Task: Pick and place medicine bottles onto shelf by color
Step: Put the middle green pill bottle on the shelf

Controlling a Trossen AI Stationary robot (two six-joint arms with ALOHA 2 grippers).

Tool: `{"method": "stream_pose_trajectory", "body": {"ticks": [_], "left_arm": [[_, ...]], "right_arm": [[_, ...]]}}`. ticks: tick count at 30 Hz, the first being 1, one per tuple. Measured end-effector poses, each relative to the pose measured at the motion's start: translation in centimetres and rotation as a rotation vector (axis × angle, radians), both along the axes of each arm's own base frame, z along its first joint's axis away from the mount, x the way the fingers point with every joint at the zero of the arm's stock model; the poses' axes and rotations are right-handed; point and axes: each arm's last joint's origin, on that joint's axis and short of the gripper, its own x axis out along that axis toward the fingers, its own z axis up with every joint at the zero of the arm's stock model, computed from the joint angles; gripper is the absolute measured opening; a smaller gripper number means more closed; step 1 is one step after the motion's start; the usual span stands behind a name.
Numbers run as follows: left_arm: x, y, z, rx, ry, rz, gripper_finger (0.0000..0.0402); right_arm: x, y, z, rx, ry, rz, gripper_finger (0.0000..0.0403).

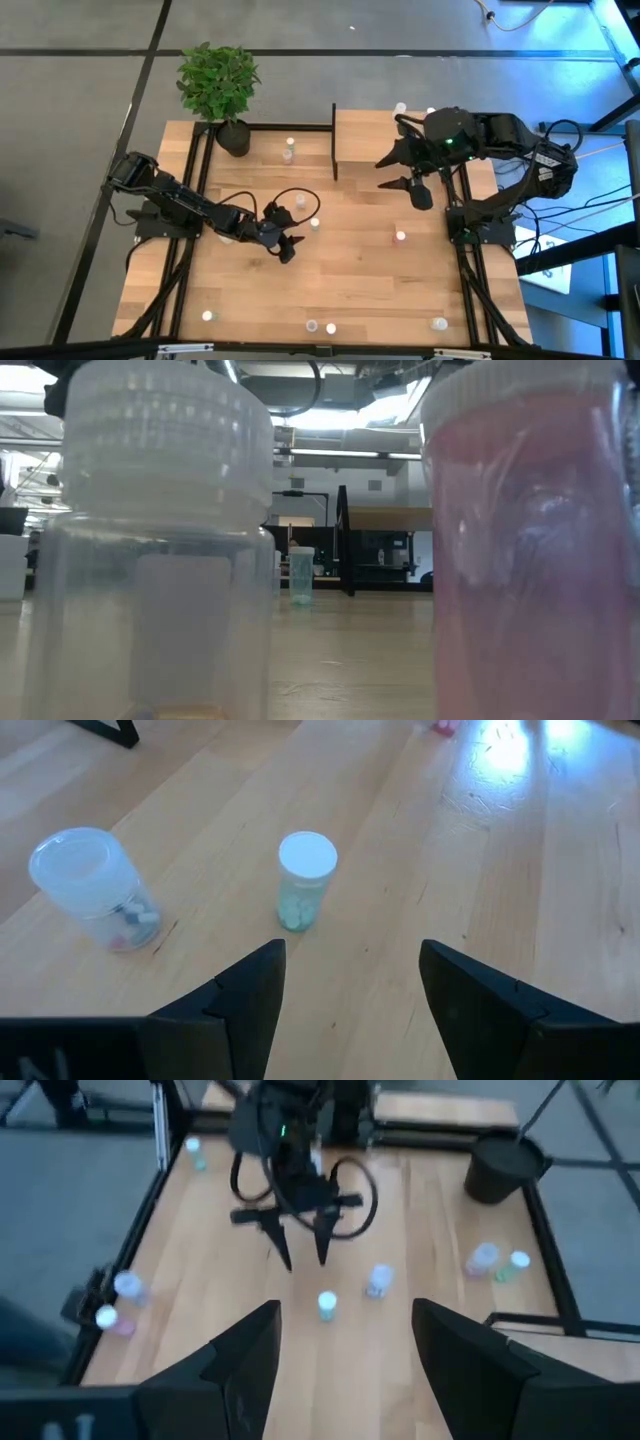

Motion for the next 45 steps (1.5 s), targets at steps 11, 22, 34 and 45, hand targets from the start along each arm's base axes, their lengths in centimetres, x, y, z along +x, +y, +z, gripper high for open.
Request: {"method": "stream_pose_trajectory", "body": {"ticks": [11,22,34,45], "left_arm": [[0.0,0.0,0.0,0.008,0.003,-0.004,0.0226],[-1.4,-0.5,1.8,0.020,-0.018,0.004,0.0226],[-5.6,-0.3,6.1,0.063,-0.060,0.005,0.0226],[-7.2,-0.6,7.3,0.083,-0.086,-0.005,0.0226]], "right_arm": [[7.6,0.4,-5.7,-0.023,0.201,0.239,0.0229],[12.2,0.5,-11.0,-0.010,0.356,0.346,0.0229],[16.4,0.4,-16.4,-0.050,0.445,0.364,0.0229],[20.1,0.2,-22.2,-0.087,0.501,0.306,0.0229]]}}
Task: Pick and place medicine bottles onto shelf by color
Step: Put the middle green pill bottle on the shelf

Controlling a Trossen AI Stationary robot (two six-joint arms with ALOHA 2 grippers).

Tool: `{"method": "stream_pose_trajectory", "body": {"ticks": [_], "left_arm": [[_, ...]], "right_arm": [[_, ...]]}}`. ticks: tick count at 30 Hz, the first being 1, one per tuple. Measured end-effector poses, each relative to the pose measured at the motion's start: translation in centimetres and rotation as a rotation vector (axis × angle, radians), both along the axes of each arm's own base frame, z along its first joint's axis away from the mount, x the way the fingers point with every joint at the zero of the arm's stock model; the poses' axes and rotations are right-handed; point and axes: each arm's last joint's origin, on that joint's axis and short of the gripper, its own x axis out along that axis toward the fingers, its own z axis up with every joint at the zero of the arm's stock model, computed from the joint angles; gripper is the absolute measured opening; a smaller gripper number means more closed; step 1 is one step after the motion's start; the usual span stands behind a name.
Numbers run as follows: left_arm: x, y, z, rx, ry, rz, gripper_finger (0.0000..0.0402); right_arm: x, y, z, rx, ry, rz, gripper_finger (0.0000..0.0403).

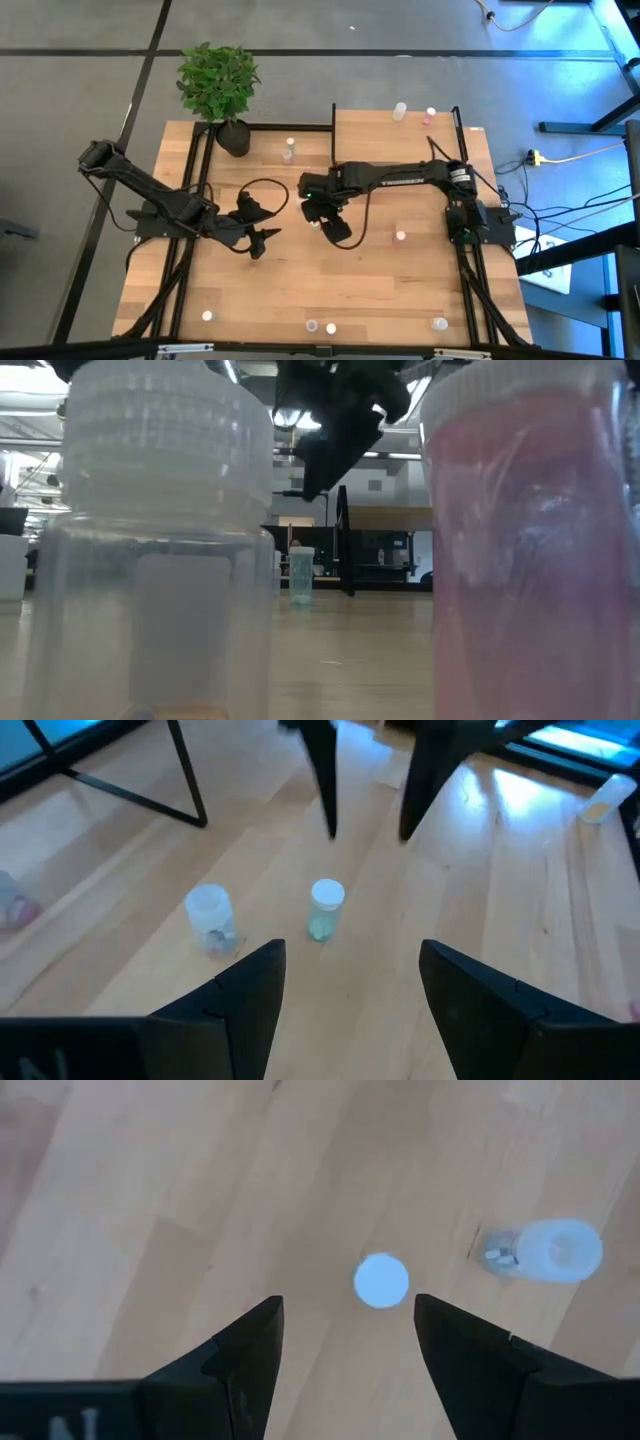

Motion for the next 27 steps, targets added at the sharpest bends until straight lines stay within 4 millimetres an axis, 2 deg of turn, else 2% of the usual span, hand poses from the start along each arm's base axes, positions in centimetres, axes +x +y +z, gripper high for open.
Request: {"method": "stream_pose_trajectory", "body": {"ticks": [13,27], "left_arm": [[0.0,0.0,0.0,-0.010,-0.007,0.017,0.0226],[0.0,0.0,0.0,-0.014,-0.008,0.020,0.0226]], "right_arm": [[1.7,-0.1,-4.2,0.023,0.062,-0.042,0.0229],[1.9,-0.2,-4.3,-0.025,0.049,-0.059,0.0229]]}}
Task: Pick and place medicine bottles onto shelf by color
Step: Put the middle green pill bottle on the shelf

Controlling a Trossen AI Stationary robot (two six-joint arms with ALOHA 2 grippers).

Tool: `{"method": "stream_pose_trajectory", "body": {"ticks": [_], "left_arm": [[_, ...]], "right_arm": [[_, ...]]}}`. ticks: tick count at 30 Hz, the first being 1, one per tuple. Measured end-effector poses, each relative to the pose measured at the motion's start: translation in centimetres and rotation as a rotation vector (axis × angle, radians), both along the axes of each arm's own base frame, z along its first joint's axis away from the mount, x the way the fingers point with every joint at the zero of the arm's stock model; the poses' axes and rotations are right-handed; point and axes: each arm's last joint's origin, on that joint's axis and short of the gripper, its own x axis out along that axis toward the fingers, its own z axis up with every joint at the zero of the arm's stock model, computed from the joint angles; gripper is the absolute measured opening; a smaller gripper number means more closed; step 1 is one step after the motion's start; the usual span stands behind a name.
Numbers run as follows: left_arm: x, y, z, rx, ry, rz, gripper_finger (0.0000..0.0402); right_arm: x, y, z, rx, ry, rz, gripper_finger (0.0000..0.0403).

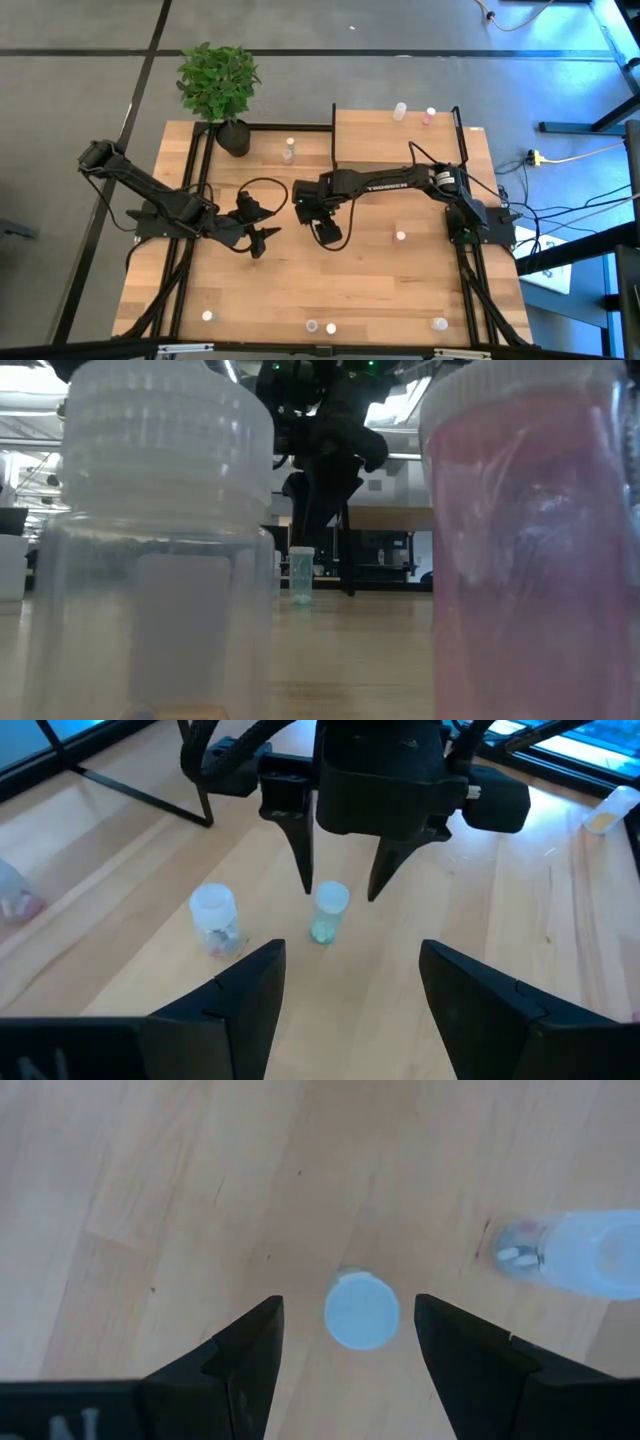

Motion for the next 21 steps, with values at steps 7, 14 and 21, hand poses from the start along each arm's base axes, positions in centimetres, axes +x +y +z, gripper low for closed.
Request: {"method": "stream_pose_trajectory", "body": {"ticks": [7,14,21], "left_arm": [[0.0,0.0,0.0,0.000,0.000,0.000,0.0226],[0.0,0.0,0.0,-0.002,-0.002,0.002,0.0226],[0.0,0.0,0.0,-0.011,-0.005,0.007,0.0226]], "right_arm": [[0.3,0.0,-0.6,-0.005,-0.006,0.013,0.0229],[0.7,0.0,-2.1,-0.007,0.024,0.018,0.0229],[0.8,0.0,-2.7,-0.007,0.034,0.020,0.0222]]}}
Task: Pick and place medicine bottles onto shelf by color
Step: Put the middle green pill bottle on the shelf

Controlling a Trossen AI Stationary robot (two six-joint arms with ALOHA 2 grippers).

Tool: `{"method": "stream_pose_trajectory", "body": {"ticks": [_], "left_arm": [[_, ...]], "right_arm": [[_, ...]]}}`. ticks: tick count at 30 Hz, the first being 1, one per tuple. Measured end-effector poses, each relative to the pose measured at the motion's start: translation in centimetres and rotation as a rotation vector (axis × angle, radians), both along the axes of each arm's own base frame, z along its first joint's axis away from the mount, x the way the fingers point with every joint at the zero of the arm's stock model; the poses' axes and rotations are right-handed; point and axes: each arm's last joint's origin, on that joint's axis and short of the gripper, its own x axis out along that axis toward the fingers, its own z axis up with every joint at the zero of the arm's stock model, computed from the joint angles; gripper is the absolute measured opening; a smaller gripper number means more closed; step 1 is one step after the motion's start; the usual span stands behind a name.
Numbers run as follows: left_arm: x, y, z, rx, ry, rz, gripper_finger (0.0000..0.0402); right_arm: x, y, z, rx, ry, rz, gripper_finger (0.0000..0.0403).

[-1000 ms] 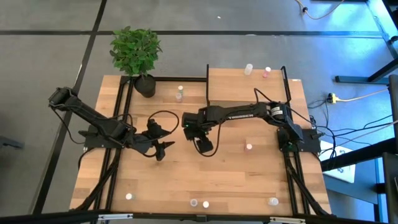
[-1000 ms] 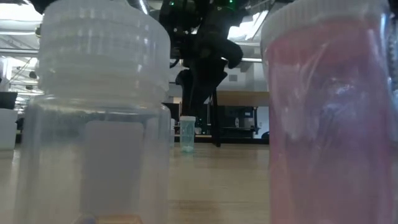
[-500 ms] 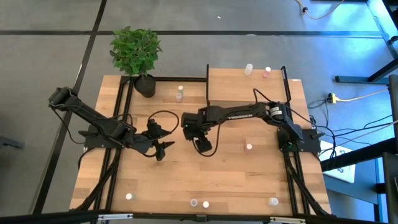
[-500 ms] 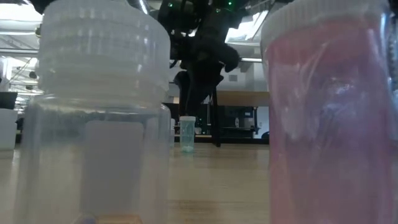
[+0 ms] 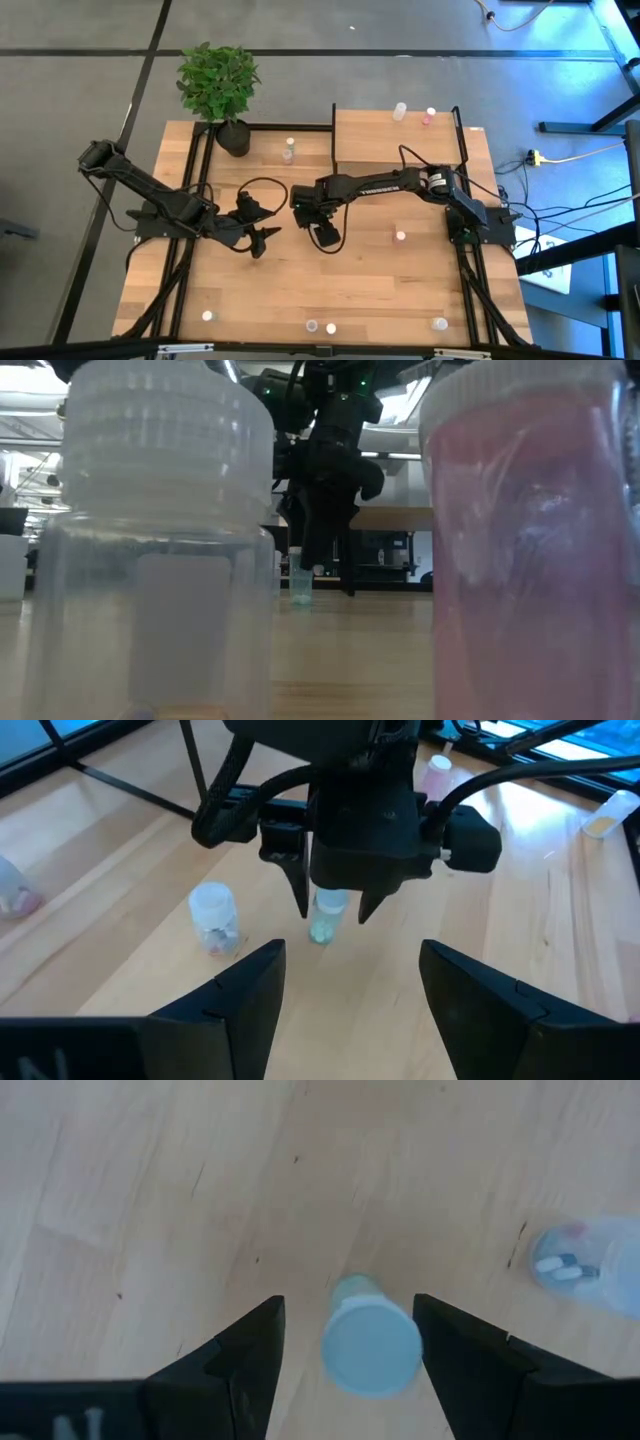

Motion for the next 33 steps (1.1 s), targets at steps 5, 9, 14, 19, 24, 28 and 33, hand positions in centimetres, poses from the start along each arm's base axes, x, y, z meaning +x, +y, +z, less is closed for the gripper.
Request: {"method": "stream_pose_trajectory", "body": {"ticks": [5,9,14,19,24,28,33], "left_arm": [[0.0,0.0,0.0,-0.004,0.000,0.003,0.0226],[0.0,0.0,0.0,-0.005,0.000,0.003,0.0226],[0.0,0.0,0.0,-0.004,0.000,0.003,0.0226],[0.0,0.0,0.0,-0.004,0.000,0.003,0.0226],[0.0,0.0,0.0,-0.004,0.000,0.003,0.0226],[0.0,0.0,0.0,-0.004,0.001,0.003,0.0226],[0.0,0.0,0.0,-0.004,0.001,0.002,0.0226]], "right_arm": [[0.0,0.0,0.0,0.001,-0.002,-0.002,0.0183],[0.0,0.0,0.0,0.002,-0.001,-0.008,0.0143],[0.0,0.0,0.0,0.007,0.004,-0.024,0.0110],[-0.2,0.0,0.4,0.008,0.011,-0.027,0.0115],[-0.9,0.0,2.2,0.012,-0.001,-0.041,0.0120],[-1.6,0.0,4.6,0.024,-0.043,-0.075,0.0114],[-3.0,0.0,8.2,0.050,-0.093,-0.144,0.0119]]}}
